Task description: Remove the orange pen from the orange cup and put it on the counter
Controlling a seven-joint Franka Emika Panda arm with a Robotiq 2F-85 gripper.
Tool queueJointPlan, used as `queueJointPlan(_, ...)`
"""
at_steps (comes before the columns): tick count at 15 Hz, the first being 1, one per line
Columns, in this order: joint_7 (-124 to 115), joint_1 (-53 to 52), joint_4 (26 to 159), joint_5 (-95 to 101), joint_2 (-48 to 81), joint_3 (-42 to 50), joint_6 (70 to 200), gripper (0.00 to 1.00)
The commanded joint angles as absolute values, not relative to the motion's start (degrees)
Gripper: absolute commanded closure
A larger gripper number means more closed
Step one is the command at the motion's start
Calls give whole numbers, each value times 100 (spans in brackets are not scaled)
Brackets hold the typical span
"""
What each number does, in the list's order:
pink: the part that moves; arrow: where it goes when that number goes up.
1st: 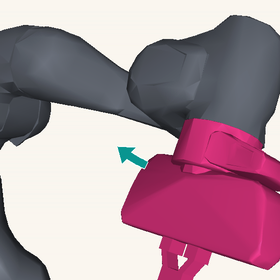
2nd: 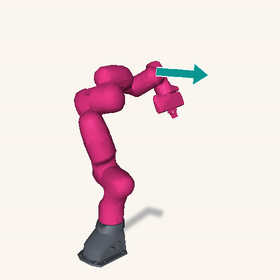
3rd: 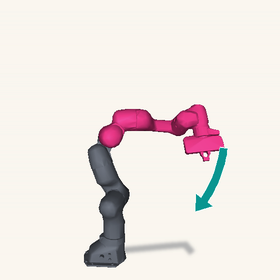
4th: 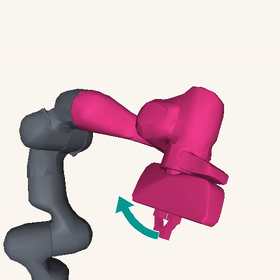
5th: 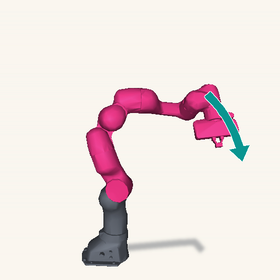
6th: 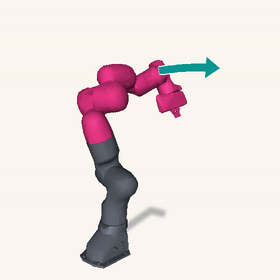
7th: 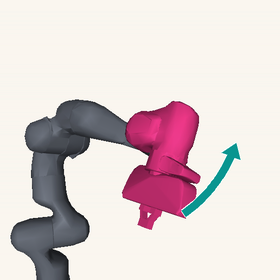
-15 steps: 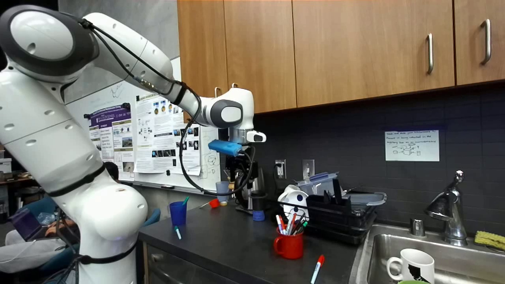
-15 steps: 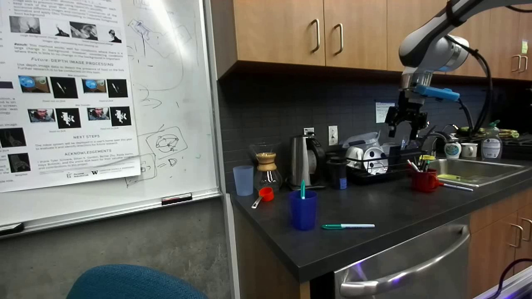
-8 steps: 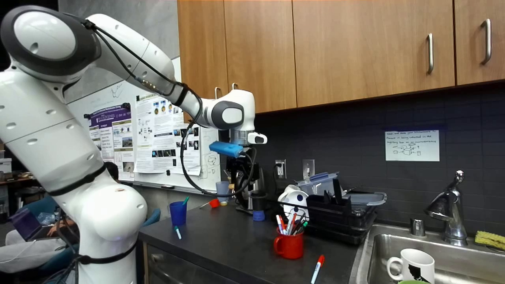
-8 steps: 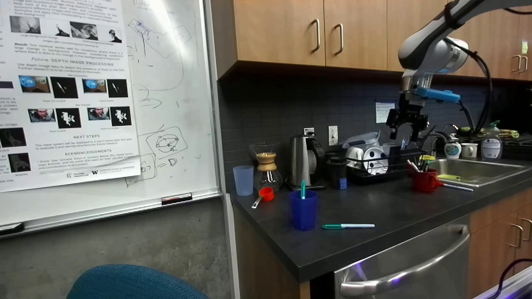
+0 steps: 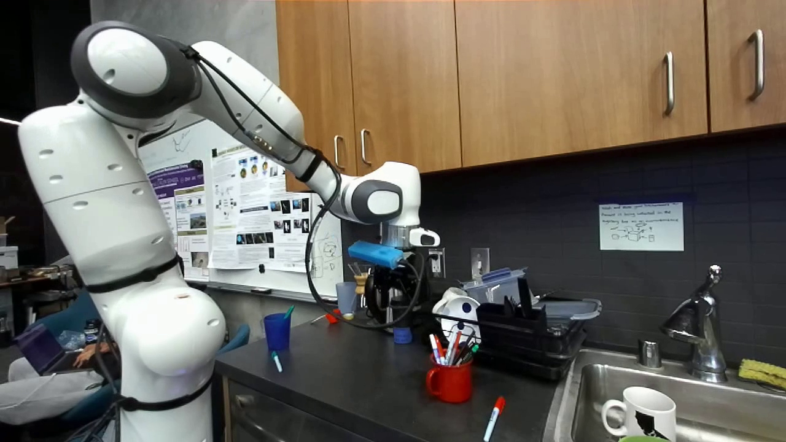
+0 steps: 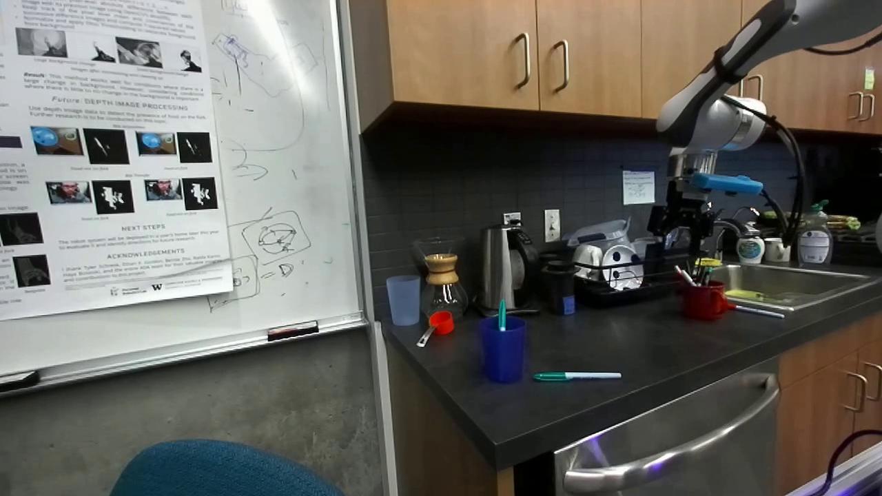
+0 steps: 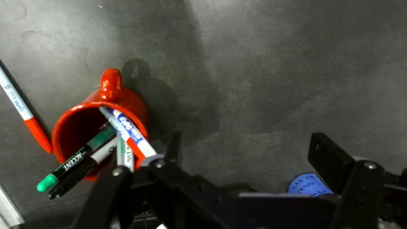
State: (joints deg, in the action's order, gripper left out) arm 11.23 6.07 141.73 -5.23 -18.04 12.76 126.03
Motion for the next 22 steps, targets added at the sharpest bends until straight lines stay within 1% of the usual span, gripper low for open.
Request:
queueJointPlan(1,1316,676,13812,-541,-1212,1299,12774,0)
queueJointPlan(10,1227,857,13296,-539,-351,1281,13146,0)
queueJointPlan(22,1169,1076,13096,-502,7,1273,13125,0)
